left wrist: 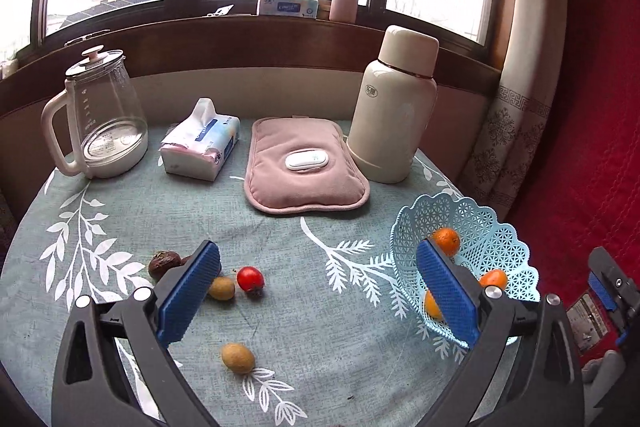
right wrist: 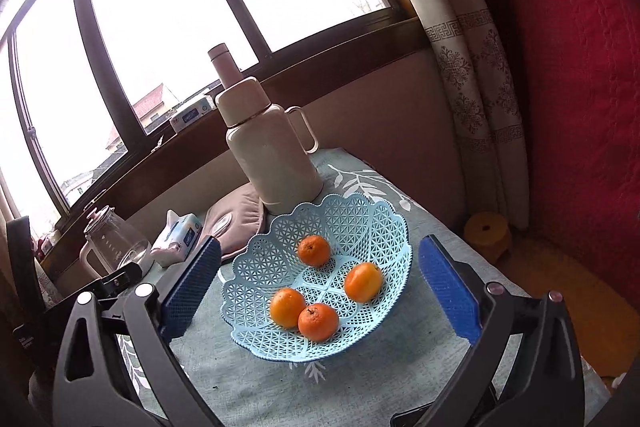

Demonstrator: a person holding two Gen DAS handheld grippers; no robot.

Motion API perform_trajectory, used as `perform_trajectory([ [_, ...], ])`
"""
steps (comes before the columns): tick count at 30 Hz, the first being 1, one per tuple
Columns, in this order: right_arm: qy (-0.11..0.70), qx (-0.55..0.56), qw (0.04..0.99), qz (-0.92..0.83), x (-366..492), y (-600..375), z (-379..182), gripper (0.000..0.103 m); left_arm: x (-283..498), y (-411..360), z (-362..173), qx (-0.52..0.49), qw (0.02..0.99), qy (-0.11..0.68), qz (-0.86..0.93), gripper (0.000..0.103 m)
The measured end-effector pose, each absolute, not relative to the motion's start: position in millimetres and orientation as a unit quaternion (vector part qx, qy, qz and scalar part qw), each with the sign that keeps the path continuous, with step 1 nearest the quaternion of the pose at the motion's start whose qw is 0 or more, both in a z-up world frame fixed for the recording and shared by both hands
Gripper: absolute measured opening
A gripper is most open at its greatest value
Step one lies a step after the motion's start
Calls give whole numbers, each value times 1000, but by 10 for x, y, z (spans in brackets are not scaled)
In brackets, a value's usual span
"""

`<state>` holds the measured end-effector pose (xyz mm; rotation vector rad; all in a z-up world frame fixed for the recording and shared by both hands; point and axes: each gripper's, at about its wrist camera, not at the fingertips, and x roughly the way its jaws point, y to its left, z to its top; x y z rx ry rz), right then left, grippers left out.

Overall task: Organize fruits
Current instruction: 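Withdraw both open grippers from the basket toward the remaining fruit, then grasp the dark brown passion fruit with the left gripper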

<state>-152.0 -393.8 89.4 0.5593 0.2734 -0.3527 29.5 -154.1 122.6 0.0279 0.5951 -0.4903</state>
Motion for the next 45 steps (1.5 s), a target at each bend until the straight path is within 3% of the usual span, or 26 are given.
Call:
perform_trajectory([
  [25,129,205,965,-97,-1481,-3539,1004,100,766,-395,1179,-29,947,302,-103,98],
  [45,189,179,964,-52,-1272,-3138,798,100,1317,-294,499,-21,922,379,-70,98],
])
